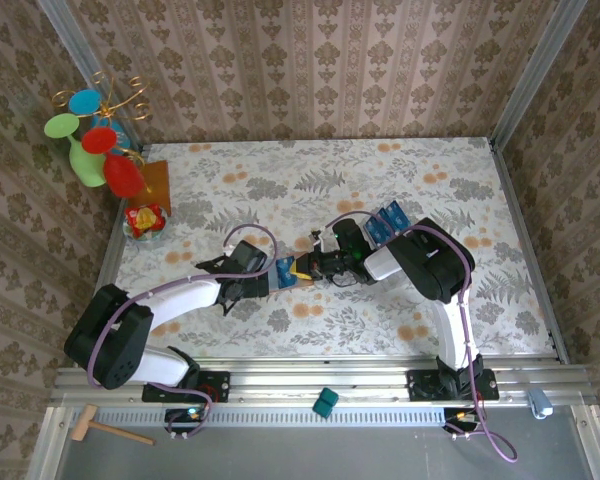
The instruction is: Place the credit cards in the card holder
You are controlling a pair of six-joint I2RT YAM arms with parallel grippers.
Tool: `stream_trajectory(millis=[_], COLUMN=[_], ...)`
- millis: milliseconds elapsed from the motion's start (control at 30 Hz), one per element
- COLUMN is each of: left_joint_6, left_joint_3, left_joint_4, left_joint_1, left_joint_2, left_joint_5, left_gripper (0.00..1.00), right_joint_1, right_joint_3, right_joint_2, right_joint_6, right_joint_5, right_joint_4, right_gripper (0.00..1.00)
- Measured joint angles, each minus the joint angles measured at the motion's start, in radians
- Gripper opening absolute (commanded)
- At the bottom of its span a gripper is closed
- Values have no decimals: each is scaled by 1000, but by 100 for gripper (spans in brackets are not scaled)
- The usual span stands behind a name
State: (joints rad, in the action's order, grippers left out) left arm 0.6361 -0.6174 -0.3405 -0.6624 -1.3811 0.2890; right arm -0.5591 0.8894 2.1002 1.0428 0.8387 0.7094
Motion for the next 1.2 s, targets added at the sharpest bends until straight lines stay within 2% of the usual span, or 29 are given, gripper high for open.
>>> stream_trajectory(millis=[1167,1200], left_joint_6=[0,0], left_joint_3=[0,0], left_joint_4=[3,4], left_joint_1=[0,-1], left_joint_2=[-4,-5], left_joint_5=[0,0], left_gripper=[100,100], right_joint_1=[-1,-1], right_joint_3=[59,60], right_joint_2=[28,28], right_joint_6=[-56,-57], right_joint_5=[33,34], right_joint_4=[-58,-60], right_gripper=[0,3])
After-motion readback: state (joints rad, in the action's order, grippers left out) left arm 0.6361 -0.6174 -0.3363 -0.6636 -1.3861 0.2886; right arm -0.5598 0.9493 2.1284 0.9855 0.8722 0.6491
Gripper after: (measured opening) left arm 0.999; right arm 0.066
